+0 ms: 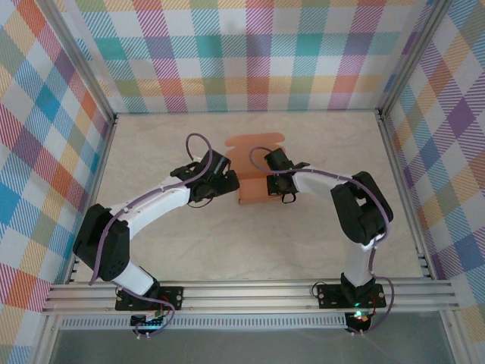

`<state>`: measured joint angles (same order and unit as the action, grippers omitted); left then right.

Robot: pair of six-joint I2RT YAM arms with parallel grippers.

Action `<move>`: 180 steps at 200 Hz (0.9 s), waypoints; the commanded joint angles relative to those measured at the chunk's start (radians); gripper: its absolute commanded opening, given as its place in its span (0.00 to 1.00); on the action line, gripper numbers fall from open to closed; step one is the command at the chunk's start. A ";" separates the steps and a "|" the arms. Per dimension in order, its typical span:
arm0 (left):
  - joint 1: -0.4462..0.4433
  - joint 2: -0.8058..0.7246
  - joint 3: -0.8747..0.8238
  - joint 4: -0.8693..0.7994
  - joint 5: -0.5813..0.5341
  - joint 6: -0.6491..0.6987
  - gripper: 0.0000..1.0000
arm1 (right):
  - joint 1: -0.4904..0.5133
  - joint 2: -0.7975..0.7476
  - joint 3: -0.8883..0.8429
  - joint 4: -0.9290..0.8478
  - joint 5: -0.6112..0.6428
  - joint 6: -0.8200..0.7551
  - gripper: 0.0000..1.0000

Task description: Fold the paper box

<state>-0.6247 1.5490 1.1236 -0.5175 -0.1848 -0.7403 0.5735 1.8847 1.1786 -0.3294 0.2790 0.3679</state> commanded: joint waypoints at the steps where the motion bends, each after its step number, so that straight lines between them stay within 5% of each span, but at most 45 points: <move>1: 0.012 -0.035 -0.022 0.009 -0.015 -0.009 1.00 | 0.000 0.048 0.021 -0.020 0.028 -0.043 0.00; 52: 0.019 -0.041 -0.040 0.015 -0.018 -0.008 1.00 | 0.026 0.153 0.098 -0.188 0.254 -0.053 0.00; 93: 0.023 -0.048 -0.048 0.017 -0.017 -0.010 1.00 | 0.026 0.256 0.116 -0.247 0.275 -0.021 0.00; 132: 0.025 -0.050 -0.054 0.020 -0.019 -0.014 1.00 | 0.026 0.179 0.115 -0.229 0.260 -0.031 0.00; 147: 0.025 -0.052 -0.054 0.022 -0.019 -0.013 1.00 | 0.025 0.127 0.121 -0.213 0.225 -0.043 0.18; 180: 0.025 -0.071 -0.061 0.016 -0.032 -0.010 1.00 | 0.021 0.028 0.135 -0.189 0.175 -0.034 0.31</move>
<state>-0.6060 1.5200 1.0813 -0.5133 -0.1864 -0.7437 0.6010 1.9953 1.3170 -0.4774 0.5041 0.3294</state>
